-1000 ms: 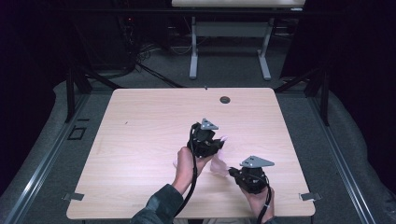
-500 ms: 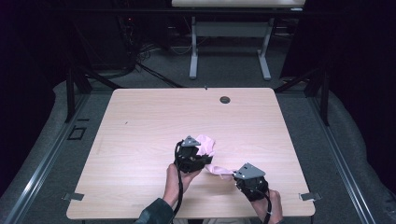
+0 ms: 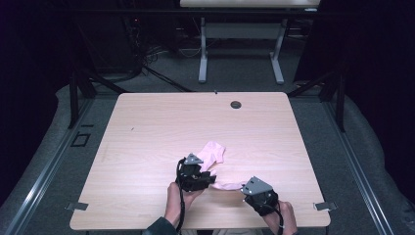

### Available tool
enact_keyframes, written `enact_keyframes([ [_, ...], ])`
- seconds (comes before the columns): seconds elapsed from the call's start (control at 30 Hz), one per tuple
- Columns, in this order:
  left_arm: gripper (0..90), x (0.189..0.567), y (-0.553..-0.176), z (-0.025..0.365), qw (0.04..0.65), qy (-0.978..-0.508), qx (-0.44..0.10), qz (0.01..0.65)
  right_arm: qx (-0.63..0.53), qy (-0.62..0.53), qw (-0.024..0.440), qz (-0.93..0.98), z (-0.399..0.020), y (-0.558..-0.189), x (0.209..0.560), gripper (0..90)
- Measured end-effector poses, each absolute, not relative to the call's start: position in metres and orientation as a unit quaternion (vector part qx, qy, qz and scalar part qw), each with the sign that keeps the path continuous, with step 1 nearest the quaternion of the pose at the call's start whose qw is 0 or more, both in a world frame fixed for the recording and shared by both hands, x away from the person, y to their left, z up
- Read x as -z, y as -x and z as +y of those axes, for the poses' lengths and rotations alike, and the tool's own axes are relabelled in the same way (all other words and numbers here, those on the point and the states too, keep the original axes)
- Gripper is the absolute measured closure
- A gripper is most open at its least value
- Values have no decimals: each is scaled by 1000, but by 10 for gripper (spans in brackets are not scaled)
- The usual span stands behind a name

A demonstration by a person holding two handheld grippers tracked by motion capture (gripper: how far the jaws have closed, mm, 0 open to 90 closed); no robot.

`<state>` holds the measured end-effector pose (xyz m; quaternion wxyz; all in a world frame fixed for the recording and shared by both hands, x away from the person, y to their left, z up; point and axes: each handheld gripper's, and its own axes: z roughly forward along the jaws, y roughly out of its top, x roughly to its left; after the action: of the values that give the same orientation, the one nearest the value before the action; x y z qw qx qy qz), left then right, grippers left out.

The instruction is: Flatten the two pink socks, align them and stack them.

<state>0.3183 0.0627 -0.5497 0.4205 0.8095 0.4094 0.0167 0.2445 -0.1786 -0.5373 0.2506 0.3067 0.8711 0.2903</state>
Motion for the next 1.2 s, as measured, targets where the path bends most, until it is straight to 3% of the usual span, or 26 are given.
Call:
enact_keyframes([
  [0.17,419,547,-310,73,420,-807,-14,415,-300,-312,191,881,-191,-236,537,752],
  [0.3,369,539,-300,91,413,-807,-34,422,-311,-319,140,884,-203,-231,535,520],
  [0.4,364,539,-300,96,399,-811,-40,427,-330,-335,128,873,-216,-228,530,451],
  [0.67,409,545,-301,85,378,-824,-39,421,-332,-418,106,839,-231,-245,535,473],
  [0.7,420,548,-302,80,365,-830,-32,420,-323,-428,104,837,-225,-247,542,511],
  [0.87,607,553,-303,77,350,-840,-26,414,-301,-434,121,841,-213,-250,549,604],
  [1.2,845,561,-301,78,336,-850,-14,405,-274,-429,117,853,-204,-259,559,765],
])
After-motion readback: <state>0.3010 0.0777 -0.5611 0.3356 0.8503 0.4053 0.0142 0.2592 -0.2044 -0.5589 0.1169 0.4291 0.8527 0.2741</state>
